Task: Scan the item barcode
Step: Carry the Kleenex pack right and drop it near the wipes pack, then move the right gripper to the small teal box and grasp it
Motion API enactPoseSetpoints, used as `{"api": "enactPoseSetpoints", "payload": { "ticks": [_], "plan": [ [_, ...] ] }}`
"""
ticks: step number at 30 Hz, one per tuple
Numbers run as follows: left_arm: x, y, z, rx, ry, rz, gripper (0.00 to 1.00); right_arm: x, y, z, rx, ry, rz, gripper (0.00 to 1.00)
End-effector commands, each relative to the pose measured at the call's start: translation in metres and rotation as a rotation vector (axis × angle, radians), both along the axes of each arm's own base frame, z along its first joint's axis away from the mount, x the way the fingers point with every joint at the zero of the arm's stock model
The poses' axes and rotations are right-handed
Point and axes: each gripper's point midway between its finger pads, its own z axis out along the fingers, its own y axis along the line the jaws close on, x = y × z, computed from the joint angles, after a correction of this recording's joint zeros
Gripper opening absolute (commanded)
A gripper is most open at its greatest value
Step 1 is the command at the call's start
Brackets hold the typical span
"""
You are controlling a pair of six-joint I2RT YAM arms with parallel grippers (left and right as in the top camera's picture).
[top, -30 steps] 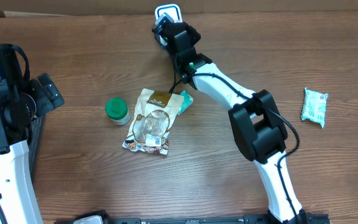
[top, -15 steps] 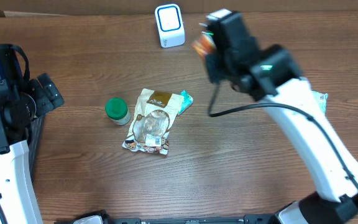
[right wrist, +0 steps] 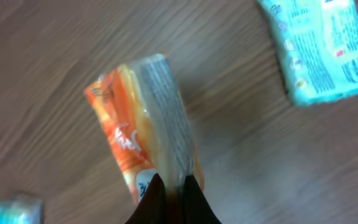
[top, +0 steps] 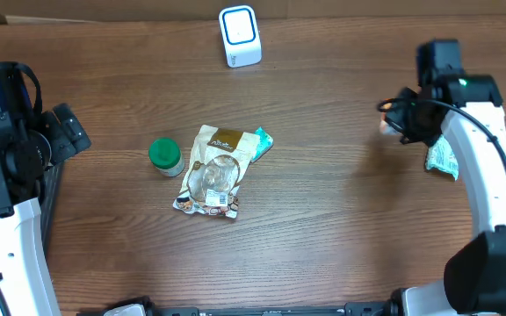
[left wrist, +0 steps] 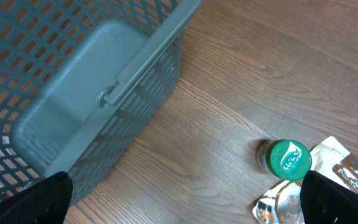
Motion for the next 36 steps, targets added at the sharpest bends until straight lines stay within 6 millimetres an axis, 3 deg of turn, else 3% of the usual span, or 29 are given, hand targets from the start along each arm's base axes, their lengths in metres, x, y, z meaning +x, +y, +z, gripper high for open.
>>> {"api": "enactPoseSetpoints", "payload": {
  "ticks": [1, 4, 7, 14, 17, 19, 22, 24, 25, 29, 32, 36],
  "plan": [
    [-0.003, 0.002, 0.004, 0.000, -0.018, 0.023, 0.99, -0.015, -0.020, -0.042, 0.021, 0.032, -0.085, 0.04],
    [-0.003, 0.002, 0.004, 0.000, -0.018, 0.023, 1.00, -0.019, -0.028, -0.063, 0.020, 0.028, -0.104, 0.05],
    [-0.003, 0.002, 0.004, 0.000, -0.018, 0.023, 1.00, -0.024, -0.032, -0.072, 0.009, 0.035, -0.114, 0.16],
    [-0.003, 0.002, 0.004, 0.000, -0.018, 0.023, 0.99, -0.024, -0.036, -0.065, -0.013, 0.044, -0.121, 0.41],
    [-0.003, 0.002, 0.004, 0.000, -0.018, 0.023, 1.00, -0.019, -0.027, -0.047, 0.042, 0.043, -0.096, 0.41],
    [-0.003, 0.002, 0.004, 0.000, -0.018, 0.023, 1.00, -0.012, -0.011, -0.035, 0.101, 0.022, 0.003, 0.38],
    [-0.003, 0.002, 0.004, 0.000, -0.018, 0.023, 1.00, 0.001, 0.039, -0.017, 0.287, -0.053, 0.209, 0.37],
    [-0.003, 0.002, 0.004, 0.000, -0.018, 0.023, 1.00, 0.002, 0.059, -0.013, 0.358, -0.067, 0.256, 0.34],
    [-0.003, 0.002, 0.004, 0.000, -0.018, 0.023, 1.00, 0.004, 0.079, -0.010, 0.390, -0.087, 0.324, 0.31],
    [-0.003, 0.002, 0.004, 0.000, -0.018, 0.023, 0.99, 0.012, 0.125, -0.008, 0.389, -0.130, 0.444, 0.29],
    [-0.003, 0.002, 0.004, 0.000, -0.018, 0.023, 1.00, 0.020, 0.166, -0.018, 0.415, -0.139, 0.493, 0.29],
    [-0.003, 0.002, 0.004, 0.000, -0.018, 0.023, 1.00, 0.029, 0.210, -0.054, 0.454, -0.107, 0.510, 0.27]
  ]
}}
